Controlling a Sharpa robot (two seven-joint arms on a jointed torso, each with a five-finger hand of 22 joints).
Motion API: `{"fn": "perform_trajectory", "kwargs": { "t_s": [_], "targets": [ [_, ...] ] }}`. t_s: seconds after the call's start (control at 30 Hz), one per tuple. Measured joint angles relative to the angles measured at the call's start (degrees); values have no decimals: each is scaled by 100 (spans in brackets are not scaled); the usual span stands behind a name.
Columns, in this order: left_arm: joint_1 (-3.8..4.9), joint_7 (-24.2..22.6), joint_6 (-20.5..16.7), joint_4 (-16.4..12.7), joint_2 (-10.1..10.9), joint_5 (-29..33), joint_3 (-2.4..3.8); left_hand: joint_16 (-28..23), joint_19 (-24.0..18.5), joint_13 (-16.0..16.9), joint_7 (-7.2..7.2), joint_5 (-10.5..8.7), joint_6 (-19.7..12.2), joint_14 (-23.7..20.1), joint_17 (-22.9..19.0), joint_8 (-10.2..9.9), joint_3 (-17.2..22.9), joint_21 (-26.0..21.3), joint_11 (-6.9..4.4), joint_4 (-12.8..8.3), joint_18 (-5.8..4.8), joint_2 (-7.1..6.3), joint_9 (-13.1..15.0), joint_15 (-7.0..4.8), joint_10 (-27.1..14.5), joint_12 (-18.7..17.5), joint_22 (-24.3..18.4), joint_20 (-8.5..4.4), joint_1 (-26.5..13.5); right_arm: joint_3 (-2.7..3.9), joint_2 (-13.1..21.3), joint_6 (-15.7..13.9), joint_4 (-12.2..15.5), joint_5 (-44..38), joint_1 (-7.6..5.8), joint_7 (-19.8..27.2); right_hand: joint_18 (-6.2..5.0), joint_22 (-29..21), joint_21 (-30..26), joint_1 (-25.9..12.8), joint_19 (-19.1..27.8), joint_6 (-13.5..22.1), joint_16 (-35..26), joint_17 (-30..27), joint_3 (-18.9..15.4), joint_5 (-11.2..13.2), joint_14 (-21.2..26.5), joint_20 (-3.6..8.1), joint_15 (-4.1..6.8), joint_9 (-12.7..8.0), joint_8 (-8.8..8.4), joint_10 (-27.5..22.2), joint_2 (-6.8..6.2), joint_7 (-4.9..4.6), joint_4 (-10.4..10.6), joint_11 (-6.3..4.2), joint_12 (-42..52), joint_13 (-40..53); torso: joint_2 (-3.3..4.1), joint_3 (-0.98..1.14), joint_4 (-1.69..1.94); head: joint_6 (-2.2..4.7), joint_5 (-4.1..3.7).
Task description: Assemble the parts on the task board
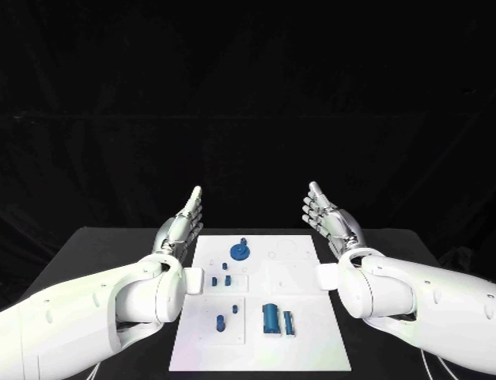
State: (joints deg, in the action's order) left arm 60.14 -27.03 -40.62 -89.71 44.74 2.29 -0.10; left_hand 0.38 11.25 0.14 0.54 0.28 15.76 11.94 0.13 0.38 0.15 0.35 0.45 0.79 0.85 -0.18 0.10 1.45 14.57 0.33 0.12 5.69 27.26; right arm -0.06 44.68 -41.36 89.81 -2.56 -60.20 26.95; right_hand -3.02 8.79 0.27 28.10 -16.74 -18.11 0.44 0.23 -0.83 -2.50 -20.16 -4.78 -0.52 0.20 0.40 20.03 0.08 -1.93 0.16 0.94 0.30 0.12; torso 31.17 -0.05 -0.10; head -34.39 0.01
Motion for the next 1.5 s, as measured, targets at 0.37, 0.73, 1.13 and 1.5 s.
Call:
{"fn": "perform_trajectory", "kwargs": {
  "t_s": [0.37,0.73,1.13,1.5],
  "targets": [
    [0,-128,-250,-7,2,-123,3,0,-408,-8,-45,0,-555,-417,-7,0,-16,0,-37,-48,1,15,-3,-118,-517,0,-6,-450,-958,2,2,-217,4,211,0,141,223,-310,0,-982,580,634,-22,-15,47,174,710,393,41,-11,0,-704,-4,158,-16,-77,-8,-3,1,5,9,1,-1],
    [0,-163,-314,-8,2,-154,3,0,-808,-7,-51,1,-914,-742,-7,0,-16,0,-40,-48,1,19,-2,-139,-841,0,-6,-554,-1612,2,2,-278,5,270,1,180,224,-772,0,-1659,978,1065,-22,-15,47,221,1193,464,54,-14,-21,-1184,-5,198,-16,-89,-8,-3,1,5,10,1,-1],
    [-1,-174,-332,-9,2,-164,3,0,-1091,-6,-58,2,-1499,-1152,-6,1,-16,1,-45,-48,2,18,-1,-141,-1391,0,-5,-566,-2145,3,2,-296,7,286,1,193,222,-871,1,-2767,1647,1790,-22,-14,47,221,1988,481,53,-13,-21,-1972,-8,194,-16,-95,-8,-3,1,5,10,1,-2],
    [-1,-177,-336,-9,2,-165,3,0,-1103,-5,-55,2,-1545,-1163,-5,1,-16,1,-47,-47,1,18,-6,-143,-1427,0,-4,-569,-2682,3,2,-299,7,292,1,197,222,-874,1,-2771,1647,1790,-21,-17,47,221,1988,481,53,-11,-21,-1972,-3,194,-16,-95,-8,-6,1,5,10,1,-2]
  ]
}}
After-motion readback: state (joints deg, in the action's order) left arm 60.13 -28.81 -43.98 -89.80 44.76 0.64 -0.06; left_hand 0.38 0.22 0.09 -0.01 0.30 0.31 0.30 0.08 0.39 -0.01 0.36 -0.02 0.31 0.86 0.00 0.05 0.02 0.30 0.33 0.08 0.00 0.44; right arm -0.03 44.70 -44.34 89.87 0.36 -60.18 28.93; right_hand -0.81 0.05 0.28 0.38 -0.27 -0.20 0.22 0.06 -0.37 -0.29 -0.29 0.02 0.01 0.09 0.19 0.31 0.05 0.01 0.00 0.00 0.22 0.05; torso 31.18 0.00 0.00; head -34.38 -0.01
